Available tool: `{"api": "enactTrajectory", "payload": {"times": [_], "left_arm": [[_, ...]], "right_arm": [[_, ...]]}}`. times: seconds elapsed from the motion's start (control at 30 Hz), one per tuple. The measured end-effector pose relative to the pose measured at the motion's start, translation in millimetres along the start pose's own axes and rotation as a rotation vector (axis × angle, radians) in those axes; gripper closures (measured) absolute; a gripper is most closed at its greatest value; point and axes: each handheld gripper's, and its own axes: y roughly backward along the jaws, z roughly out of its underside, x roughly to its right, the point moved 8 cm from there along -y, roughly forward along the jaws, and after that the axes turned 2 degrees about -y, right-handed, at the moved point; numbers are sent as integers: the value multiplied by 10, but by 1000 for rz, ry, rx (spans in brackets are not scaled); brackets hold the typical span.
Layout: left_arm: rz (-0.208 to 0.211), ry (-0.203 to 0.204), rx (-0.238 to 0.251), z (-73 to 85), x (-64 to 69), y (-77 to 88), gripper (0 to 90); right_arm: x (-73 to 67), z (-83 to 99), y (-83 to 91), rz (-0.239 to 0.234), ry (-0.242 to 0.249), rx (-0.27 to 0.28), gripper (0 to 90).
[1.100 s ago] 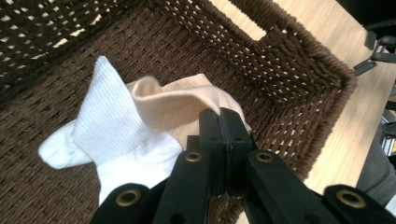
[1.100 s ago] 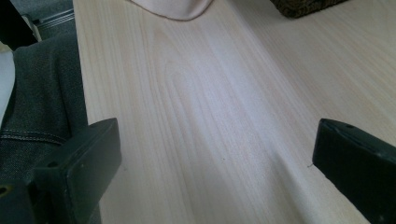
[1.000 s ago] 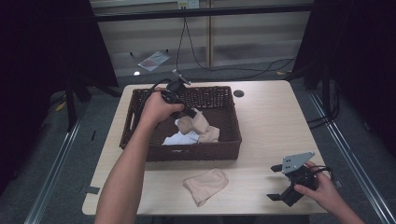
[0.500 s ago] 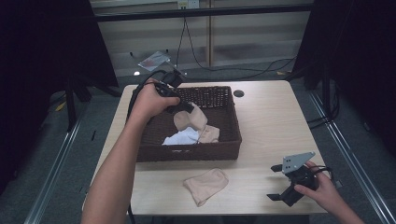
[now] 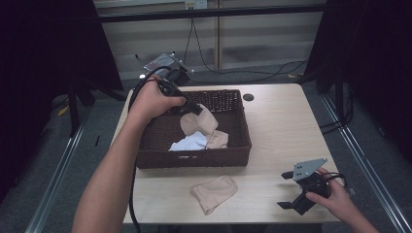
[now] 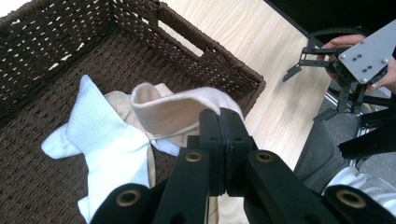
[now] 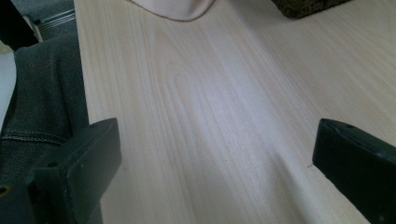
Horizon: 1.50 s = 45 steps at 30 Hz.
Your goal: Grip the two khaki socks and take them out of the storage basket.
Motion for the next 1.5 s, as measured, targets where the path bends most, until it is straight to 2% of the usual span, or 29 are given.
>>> {"api": "enactTrajectory", "payload": {"times": [0.17, 0.4, 0.43, 0.73, 0.77, 0.87, 1.07, 1.17, 1.2, 1.27, 1.5], "left_arm": [[8, -6, -7, -20, 75, 39, 892], [46, -49, -14, -37, 231, 61, 892], [51, -67, -26, -34, 275, 67, 891], [68, -108, -32, 14, 384, 59, 891], [69, -98, -28, 22, 396, 56, 891], [69, -116, -45, 57, 414, 41, 891], [73, -141, -49, 92, 457, 8, 891], [77, -143, -52, 113, 493, -28, 891], [79, -162, -62, 124, 490, -37, 891], [79, -158, -59, 141, 514, -69, 891], [110, -180, -59, 191, 613, -182, 891]], "right_arm": [[2, -1, -1, 0, 1, 0, 10], [0, 0, -3, -1, 0, -1, 9], [-1, 0, -3, -1, 0, -1, 10], [-1, 0, -5, -1, 0, -2, 9], [0, -1, -6, -1, 1, -1, 10], [0, 0, -8, -1, 0, -2, 10], [2, -2, -14, 0, 4, -1, 10], [3, 0, -11, 1, 3, -1, 9], [0, 1, -11, -1, 1, -2, 10], [0, -1, -9, -1, 2, -1, 9], [1, 1, -5, 0, 1, -3, 9]]}}
